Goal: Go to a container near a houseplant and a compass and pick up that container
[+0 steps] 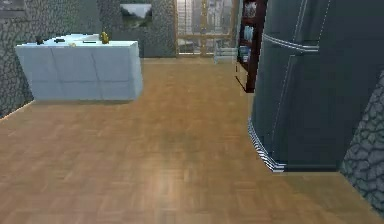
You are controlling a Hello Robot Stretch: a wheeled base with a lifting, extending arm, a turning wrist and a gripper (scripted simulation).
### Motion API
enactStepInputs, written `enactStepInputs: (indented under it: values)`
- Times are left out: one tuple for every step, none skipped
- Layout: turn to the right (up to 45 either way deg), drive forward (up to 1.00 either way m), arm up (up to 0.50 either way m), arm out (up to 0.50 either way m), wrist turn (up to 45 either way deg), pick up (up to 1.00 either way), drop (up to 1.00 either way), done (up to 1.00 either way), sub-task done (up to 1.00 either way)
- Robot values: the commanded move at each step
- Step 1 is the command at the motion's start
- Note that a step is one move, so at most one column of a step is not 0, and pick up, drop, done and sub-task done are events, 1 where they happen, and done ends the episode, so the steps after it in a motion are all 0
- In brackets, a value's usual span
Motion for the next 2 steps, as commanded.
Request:
enactStepInputs:
  values:
    - [-45.0, 0.0, 0.0, 0.0, 0.0, 0.0, 0.0, 0.0, 0.0]
    - [-45.0, 0.0, 0.0, 0.0, 0.0, 0.0, 0.0, 0.0, 0.0]
